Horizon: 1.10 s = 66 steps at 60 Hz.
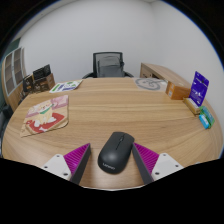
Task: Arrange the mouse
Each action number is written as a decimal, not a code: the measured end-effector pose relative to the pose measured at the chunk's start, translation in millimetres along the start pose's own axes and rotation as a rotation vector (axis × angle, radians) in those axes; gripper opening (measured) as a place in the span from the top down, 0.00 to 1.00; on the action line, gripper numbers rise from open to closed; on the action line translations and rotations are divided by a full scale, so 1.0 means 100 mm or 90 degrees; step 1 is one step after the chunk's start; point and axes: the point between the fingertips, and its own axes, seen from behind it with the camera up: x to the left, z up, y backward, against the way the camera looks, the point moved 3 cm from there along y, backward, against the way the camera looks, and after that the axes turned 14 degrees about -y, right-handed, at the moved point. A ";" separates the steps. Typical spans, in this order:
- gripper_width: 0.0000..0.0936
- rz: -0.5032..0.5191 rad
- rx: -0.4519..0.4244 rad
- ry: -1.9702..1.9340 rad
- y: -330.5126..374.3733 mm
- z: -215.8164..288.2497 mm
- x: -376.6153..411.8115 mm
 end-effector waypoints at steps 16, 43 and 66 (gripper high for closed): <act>0.11 0.019 -0.001 0.013 -0.21 0.15 0.15; 0.66 -0.010 -0.021 -0.004 -0.23 0.20 0.04; 0.67 0.049 -0.085 0.013 0.31 1.35 0.85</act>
